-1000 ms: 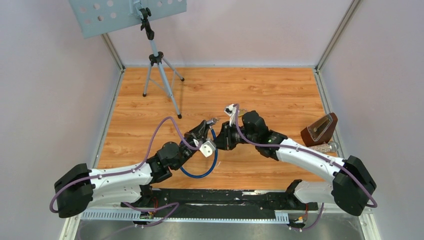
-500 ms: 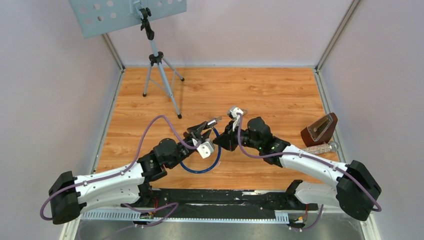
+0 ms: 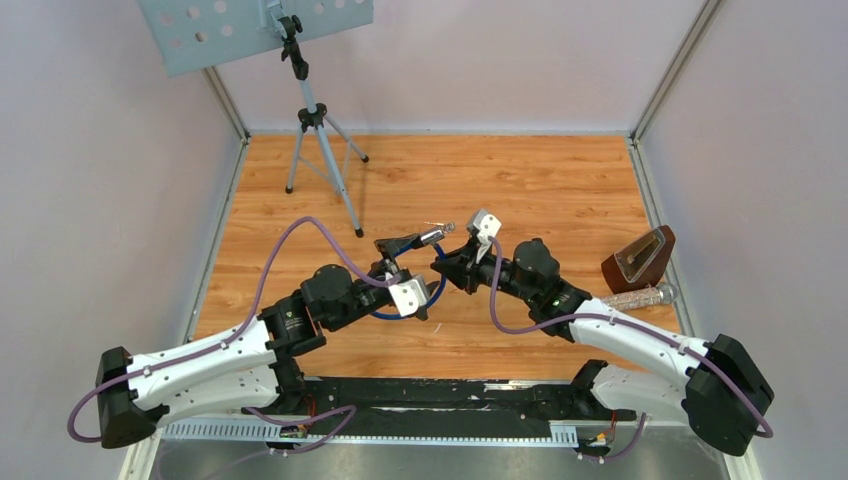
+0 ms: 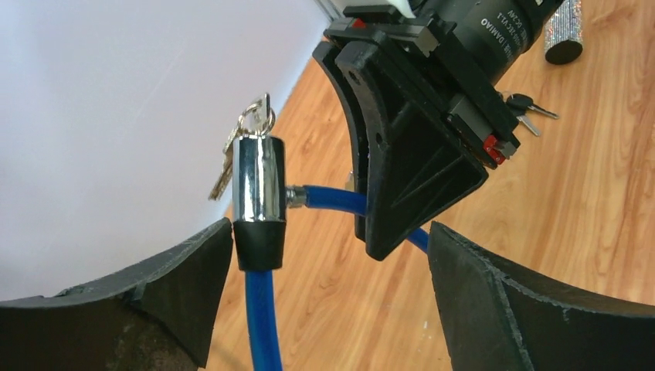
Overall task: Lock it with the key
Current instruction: Lock the lock.
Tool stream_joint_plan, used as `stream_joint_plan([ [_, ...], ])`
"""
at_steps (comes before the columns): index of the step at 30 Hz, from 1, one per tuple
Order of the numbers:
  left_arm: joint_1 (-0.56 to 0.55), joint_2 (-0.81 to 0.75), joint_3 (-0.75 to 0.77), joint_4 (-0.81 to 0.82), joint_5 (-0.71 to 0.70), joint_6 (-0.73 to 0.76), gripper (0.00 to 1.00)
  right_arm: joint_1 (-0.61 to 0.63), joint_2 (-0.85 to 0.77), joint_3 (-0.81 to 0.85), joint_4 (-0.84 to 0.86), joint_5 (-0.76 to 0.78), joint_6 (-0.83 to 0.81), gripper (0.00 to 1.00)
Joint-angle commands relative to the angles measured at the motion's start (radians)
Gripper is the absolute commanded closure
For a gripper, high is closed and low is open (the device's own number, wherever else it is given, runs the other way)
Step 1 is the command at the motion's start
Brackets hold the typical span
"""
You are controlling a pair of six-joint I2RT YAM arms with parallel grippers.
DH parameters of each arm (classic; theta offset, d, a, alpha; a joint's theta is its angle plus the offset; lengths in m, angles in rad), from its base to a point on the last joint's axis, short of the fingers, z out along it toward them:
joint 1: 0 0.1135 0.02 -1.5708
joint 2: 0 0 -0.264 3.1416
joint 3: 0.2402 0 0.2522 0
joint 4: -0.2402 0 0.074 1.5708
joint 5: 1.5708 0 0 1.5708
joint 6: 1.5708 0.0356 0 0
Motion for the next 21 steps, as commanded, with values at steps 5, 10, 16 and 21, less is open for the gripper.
stream_joint_plan([
  [5, -0.006, 0.039, 0.111, -0.017, -0.132, -0.205, 0.0, -0.005, -0.036, -0.017, 0.161, -0.041, -0.095, 1.0],
  [10, -0.006, 0.041, 0.158, -0.039, -0.192, -0.329, 0.0, -0.005, -0.029, -0.03, 0.168, -0.043, -0.148, 1.0],
  [16, -0.002, 0.043, 0.229, -0.114, -0.224, -0.479, 0.01, -0.005, -0.032, -0.054, 0.224, -0.067, -0.139, 1.0],
  [21, 0.008, 0.092, 0.31, -0.296, -0.207, -0.642, 0.05, -0.005, -0.03, -0.052, 0.248, -0.079, -0.129, 1.0],
])
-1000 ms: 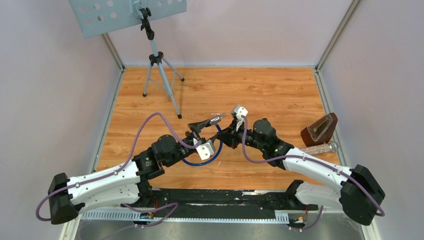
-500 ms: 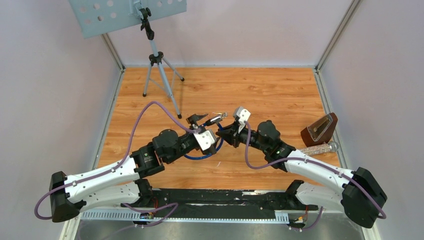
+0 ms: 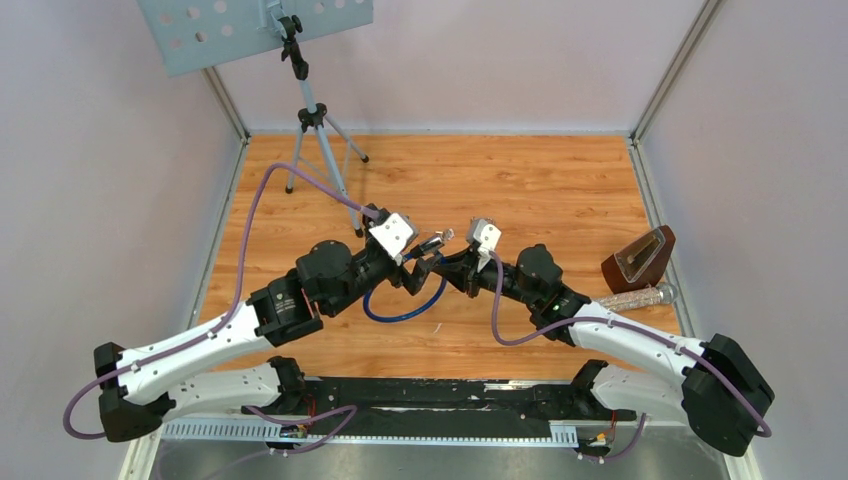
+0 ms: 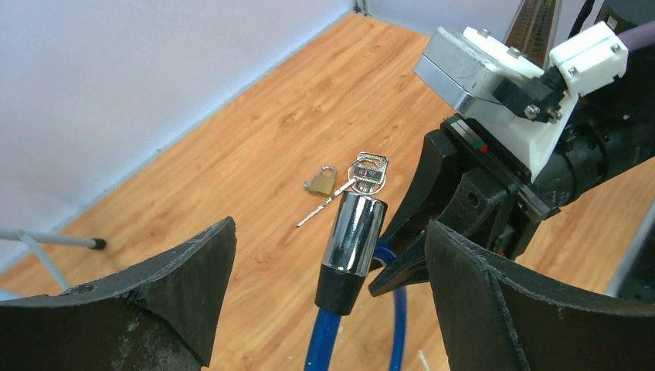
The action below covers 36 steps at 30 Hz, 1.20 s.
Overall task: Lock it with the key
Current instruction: Lock the lock.
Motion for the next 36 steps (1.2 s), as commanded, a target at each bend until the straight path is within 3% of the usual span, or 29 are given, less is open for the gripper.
stream_joint_plan([
  [1, 0.01, 0.042, 0.092, -0.161, -0.006, -0.208, 0.06, -0.005, -0.026, 0.013, 0.146, -0.028, 0.002, 1.0],
  [8, 0.065, -0.004, 0.015, -0.123, 0.071, -0.299, 0.0, -0.005, -0.021, 0.004, 0.188, -0.011, 0.017, 1.0],
  [13, 0.184, -0.014, 0.002, -0.12, 0.301, -0.395, 0.02, -0.005, -0.011, 0.003, 0.197, -0.03, 0.015, 1.0],
  [21, 0.225, 0.026, -0.023, -0.029, 0.465, -0.446, 0.2, -0.005, 0.018, 0.011, 0.211, -0.04, -0.001, 1.0],
  [25, 0.225, 0.042, -0.065, 0.062, 0.466, -0.398, 0.24, -0.003, 0.049, 0.027, 0.206, -0.036, -0.03, 1.0],
  [36, 0.225, 0.158, -0.148, 0.218, 0.419, -0.319, 0.5, 0.023, 0.094, 0.031, 0.192, 0.02, -0.196, 1.0],
])
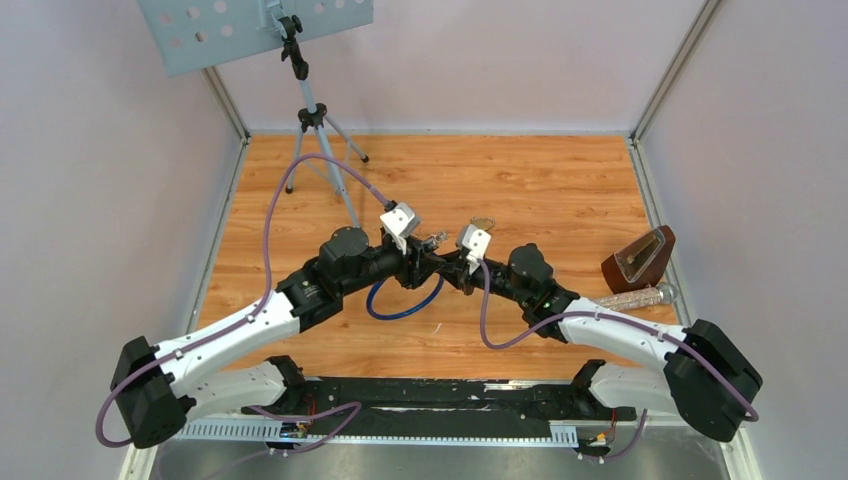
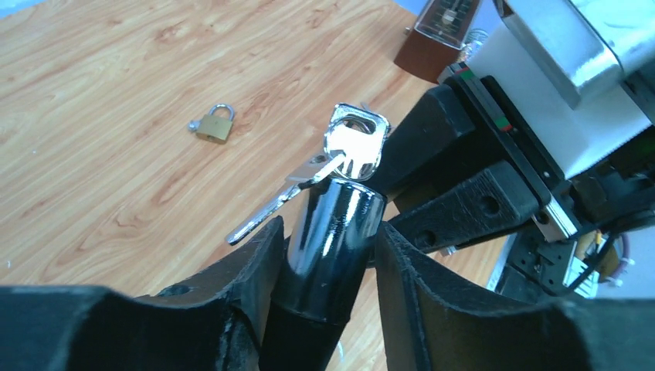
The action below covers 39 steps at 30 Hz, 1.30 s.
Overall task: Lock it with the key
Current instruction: Lock the lock.
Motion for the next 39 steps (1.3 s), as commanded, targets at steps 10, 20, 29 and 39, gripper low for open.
stream_joint_plan([
  [10, 0.001, 0.035, -0.201, 0.334, 0.117, 0.173, 0.76, 0.054, 0.064, -0.021, 0.157, 0.069, -0.101, 1.0],
  [20, -0.013, -0.03, -0.334, 0.399, 0.165, 0.316, 0.92, 0.065, 0.072, -0.005, 0.062, 0.081, -0.058, 0.93],
  [29, -0.03, 0.006, -0.283, 0.27, 0.003, 0.322, 1.0, 0.065, -0.017, -0.021, -0.1, 0.068, -0.006, 0.43],
  [39, -0.031, 0.019, -0.271, 0.259, -0.007, 0.328, 1.0, 0.063, -0.296, -0.048, -0.331, 0.092, 0.128, 0.3],
])
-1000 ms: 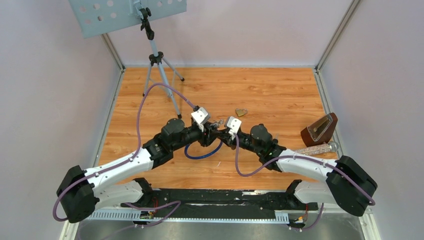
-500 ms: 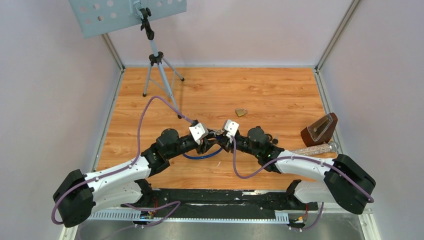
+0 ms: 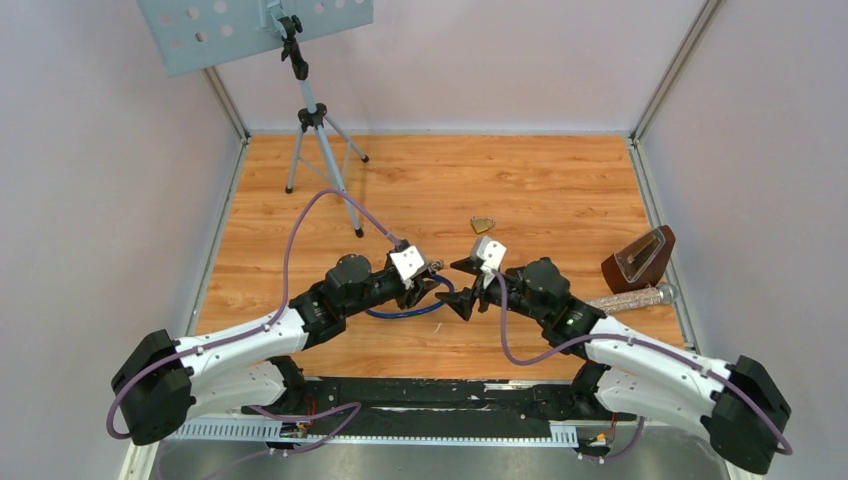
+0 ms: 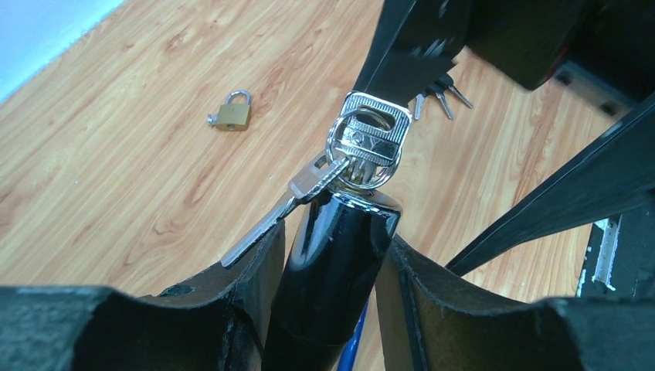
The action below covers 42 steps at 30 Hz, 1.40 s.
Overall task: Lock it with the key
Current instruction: Lock the lock.
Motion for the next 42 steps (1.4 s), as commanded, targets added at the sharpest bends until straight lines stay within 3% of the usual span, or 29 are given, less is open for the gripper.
stream_joint_plan([
  [1, -0.002, -0.003, -0.006, -0.022, -0.017, 0.018, 1.0, 0.0, -0.143, 0.001, -0.096, 0.021, 0.161, 0.3],
  [6, -0.003, 0.003, -0.007, -0.014, -0.005, 0.04, 1.0, -0.039, -0.202, 0.076, -0.163, 0.081, 0.502, 0.37],
  [9, -0.003, 0.006, -0.005, -0.012, -0.004, 0.045, 1.0, -0.051, -0.14, 0.2, -0.279, 0.088, 0.673, 0.49],
  [15, -0.003, 0.0, -0.005, -0.014, -0.002, 0.049, 1.0, -0.051, 0.003, 0.363, -0.399, 0.063, 0.87, 0.51],
  [20, -0.003, -0.006, -0.002, -0.022, -0.001, 0.05, 1.0, -0.051, 0.034, 0.406, -0.416, 0.039, 0.849, 0.59],
  [29, -0.005, -0.006, -0.001, -0.029, -0.001, 0.049, 1.0, -0.051, 0.051, 0.432, -0.502, 0.096, 0.773, 0.55],
  [31, -0.004, -0.005, 0.002, -0.033, -0.001, 0.05, 1.0, -0.051, 0.054, 0.432, -0.503, 0.08, 0.755, 0.58],
  [34, -0.005, -0.006, 0.004, -0.033, 0.0, 0.05, 1.0, -0.051, 0.062, 0.435, -0.504, 0.043, 0.711, 0.66],
  [40, -0.005, -0.005, 0.008, -0.038, 0.001, 0.048, 1.0, -0.05, 0.059, 0.443, -0.49, 0.011, 0.613, 0.95],
  [42, -0.005, -0.004, 0.011, -0.04, 0.004, 0.05, 1.0, -0.051, 0.052, 0.442, -0.475, 0.001, 0.56, 1.0],
])
